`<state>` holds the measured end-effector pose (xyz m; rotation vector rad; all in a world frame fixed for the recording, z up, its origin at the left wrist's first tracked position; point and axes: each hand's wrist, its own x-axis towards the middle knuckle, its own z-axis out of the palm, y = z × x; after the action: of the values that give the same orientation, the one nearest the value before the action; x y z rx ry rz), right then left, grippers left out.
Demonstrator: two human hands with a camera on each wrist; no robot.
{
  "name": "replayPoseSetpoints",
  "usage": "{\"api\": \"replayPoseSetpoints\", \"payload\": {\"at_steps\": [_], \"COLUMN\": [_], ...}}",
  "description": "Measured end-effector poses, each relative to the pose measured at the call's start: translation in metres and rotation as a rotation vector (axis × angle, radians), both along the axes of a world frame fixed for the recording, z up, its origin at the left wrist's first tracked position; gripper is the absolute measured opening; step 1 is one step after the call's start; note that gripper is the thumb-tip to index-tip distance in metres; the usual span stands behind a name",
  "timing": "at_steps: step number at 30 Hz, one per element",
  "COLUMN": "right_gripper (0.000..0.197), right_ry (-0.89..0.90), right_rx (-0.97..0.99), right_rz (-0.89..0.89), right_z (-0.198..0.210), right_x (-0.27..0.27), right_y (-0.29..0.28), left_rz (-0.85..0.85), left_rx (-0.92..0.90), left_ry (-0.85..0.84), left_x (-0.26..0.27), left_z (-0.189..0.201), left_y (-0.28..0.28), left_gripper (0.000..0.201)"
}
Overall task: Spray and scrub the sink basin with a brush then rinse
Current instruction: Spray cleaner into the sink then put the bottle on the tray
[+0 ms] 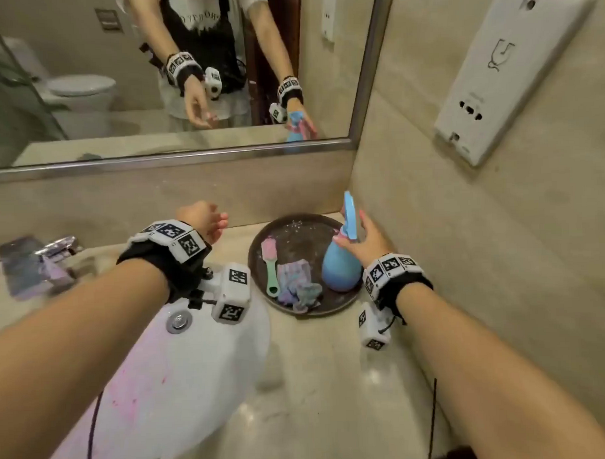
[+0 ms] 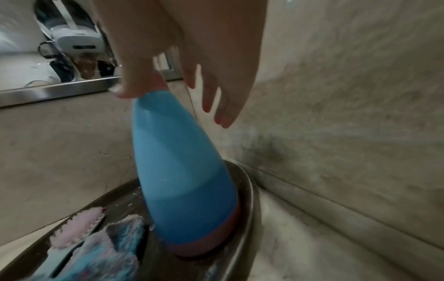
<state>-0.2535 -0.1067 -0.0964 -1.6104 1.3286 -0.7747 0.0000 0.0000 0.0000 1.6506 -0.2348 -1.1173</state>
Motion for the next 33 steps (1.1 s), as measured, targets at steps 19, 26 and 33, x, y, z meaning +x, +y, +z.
{"api": "replayPoseSetpoints", "payload": {"at_steps": [19, 26, 33], "right_gripper": [0.014, 0.036, 0.030], "right_ry": [-0.048, -0.086, 0.005], "right_rx": [-0.444, -0.226, -0.047], "right_rz": [0.142, 0.427, 0.615], "right_z": [0.076, 0.052, -0.001], "right_x": [0.114, 0.207, 0.279], "right_y": [0.021, 0.103, 0.183], "left_rz": [0.267, 0.402, 0.484], "left_rx": [0.012, 0.058, 0.401], "left_ry": [-0.068, -0.113, -0.144], "left_x": [0.093, 0.160, 0.225], "left_z": [-0.013, -0.034, -0.083], "left_y": [0.101, 0.193, 0.295], "left_gripper": [0.023, 0.023, 0.048]}}
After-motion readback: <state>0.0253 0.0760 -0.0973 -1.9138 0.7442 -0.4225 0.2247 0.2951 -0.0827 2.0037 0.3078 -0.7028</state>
